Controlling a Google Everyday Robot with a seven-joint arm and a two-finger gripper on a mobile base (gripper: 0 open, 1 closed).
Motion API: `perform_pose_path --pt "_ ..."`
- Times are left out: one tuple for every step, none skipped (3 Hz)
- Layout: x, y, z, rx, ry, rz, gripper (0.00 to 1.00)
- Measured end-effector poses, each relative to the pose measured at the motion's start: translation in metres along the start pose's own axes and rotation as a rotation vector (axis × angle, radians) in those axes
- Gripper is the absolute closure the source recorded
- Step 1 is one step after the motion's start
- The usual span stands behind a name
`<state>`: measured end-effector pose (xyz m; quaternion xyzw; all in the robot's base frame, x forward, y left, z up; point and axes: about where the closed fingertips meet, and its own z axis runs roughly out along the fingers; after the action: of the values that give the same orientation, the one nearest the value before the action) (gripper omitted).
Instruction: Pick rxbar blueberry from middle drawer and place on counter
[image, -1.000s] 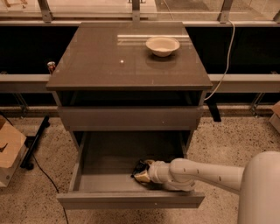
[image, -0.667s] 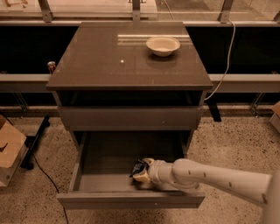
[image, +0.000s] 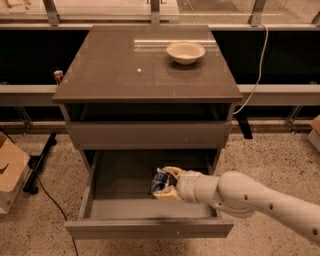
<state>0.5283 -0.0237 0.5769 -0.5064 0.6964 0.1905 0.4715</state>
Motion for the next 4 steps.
perform_pose_path --pt "-0.055 -0.014 -0.05 -0.016 0.001 -0.013 1.0" --pt "-0.092 -0.02 -0.08 -0.014 0.044 -0.048 1.0" --pt "-0.157 -0.038 -0.116 0.068 0.102 -0.135 1.0" --pt "-0.209 -0.059 -0.133 0.132 0.133 -0.184 1.0"
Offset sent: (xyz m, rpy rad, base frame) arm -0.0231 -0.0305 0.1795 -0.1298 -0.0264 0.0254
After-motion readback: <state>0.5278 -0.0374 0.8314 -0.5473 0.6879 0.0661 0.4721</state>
